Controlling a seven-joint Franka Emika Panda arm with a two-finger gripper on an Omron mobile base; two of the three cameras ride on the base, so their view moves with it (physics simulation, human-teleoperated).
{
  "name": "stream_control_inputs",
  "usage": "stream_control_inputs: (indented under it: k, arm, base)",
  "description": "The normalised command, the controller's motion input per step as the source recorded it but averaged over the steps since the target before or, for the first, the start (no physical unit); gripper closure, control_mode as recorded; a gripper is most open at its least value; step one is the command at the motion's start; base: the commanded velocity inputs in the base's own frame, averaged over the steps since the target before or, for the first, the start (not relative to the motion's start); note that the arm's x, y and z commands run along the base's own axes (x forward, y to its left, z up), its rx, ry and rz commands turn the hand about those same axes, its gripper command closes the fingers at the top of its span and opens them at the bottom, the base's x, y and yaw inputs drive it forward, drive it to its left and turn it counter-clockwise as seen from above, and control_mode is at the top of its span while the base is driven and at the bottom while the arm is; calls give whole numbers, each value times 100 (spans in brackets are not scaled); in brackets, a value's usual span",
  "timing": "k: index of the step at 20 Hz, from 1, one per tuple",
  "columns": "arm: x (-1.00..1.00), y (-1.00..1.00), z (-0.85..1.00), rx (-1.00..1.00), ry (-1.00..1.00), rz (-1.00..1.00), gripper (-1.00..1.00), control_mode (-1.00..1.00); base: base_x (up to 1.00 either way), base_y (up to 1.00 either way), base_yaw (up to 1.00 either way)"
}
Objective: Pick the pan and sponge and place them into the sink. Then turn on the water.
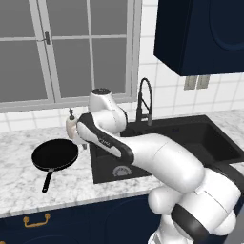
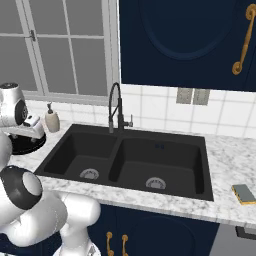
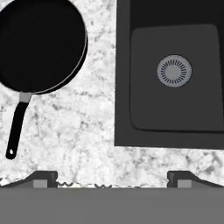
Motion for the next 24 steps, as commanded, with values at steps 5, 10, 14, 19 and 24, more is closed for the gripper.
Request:
stream_control_inputs:
  k: [5, 10, 14, 19, 24]
  arm:
    - [3, 70, -45, 0, 1, 0, -100, -100]
    - [0, 70, -46, 0, 0, 0, -100, -100]
    - [0, 82, -42, 0, 2, 0, -100, -100]
    - [0, 68, -21, 0, 9, 1, -100, -100]
    - [0, 46, -6, 0, 10, 0, -100, -100]
  base:
    - [0, 0, 0]
    - [0, 0, 0]
    - [0, 0, 0]
    - [0, 0, 0]
    - [0, 0, 0]
